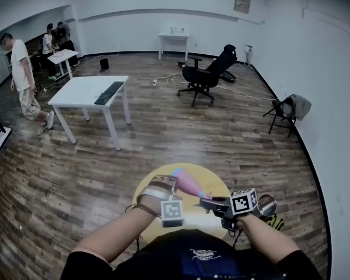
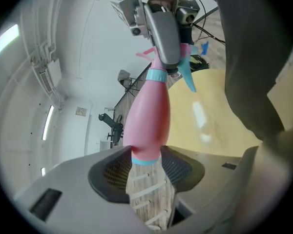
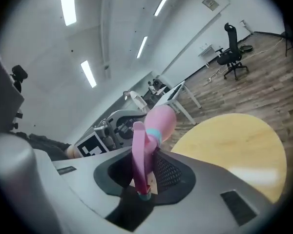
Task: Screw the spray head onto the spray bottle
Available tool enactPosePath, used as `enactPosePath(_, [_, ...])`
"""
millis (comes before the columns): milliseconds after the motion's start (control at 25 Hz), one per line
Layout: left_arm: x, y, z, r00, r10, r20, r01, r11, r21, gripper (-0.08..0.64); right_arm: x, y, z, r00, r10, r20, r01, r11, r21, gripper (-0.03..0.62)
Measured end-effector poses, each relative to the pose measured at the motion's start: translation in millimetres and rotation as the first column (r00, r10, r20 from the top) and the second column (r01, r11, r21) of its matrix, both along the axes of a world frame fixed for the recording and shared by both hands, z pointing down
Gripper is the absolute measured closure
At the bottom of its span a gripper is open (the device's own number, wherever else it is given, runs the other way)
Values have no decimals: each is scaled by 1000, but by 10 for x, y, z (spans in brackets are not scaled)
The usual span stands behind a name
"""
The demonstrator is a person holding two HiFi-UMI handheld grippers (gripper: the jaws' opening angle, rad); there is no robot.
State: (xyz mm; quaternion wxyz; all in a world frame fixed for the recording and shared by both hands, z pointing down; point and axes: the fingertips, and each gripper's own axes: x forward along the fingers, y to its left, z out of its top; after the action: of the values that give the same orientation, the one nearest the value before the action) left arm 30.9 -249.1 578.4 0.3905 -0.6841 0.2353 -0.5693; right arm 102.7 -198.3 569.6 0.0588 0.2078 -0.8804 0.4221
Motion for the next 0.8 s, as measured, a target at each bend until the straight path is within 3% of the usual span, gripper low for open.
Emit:
enactPosePath(80, [-21, -15, -60, 999, 10, -53, -10, 1000, 7, 336, 115, -51, -29, 1000, -1, -26, 2, 1000, 29, 483])
enactPosePath(160, [-44, 8, -46, 997, 26, -73, -26, 1000, 10, 191, 238, -69, 0, 995, -19, -96, 22, 999, 37, 483])
enactPosePath(240, [-13, 63, 28, 997, 54, -62, -53, 999, 9, 100, 244, 19, -11, 987, -82, -138, 87, 996, 31, 483])
enactPosePath(400, [169, 182, 206, 991, 130, 17, -131, 991, 38, 64, -121, 375, -257, 955, -283, -90, 288, 957, 45, 483])
enactPosePath(480, [206, 219, 260, 988, 154, 10, -154, 988, 30, 57, -224, 424, -293, 944, -318, -88, 323, 945, 50, 485])
enactPosePath(560, [234, 254, 242, 984, 176, -19, -176, 984, 7, 57, -214, 432, -304, 946, -320, -48, 322, 946, 30, 485])
enactPosePath(640, [253, 250, 197, 982, 188, -4, -188, 982, 16, 64, -190, 439, -328, 952, -306, -3, 306, 952, 11, 483])
enactPosePath(720, [242, 177, 122, 985, 170, 28, -171, 983, 73, 71, -181, 407, -369, 961, -270, 63, 272, 962, -13, 480])
enactPosePath(800, [246, 65, -45, 991, 131, 30, -135, 970, 201, 75, -156, 349, -412, 956, -180, 232, 208, 973, -99, 472])
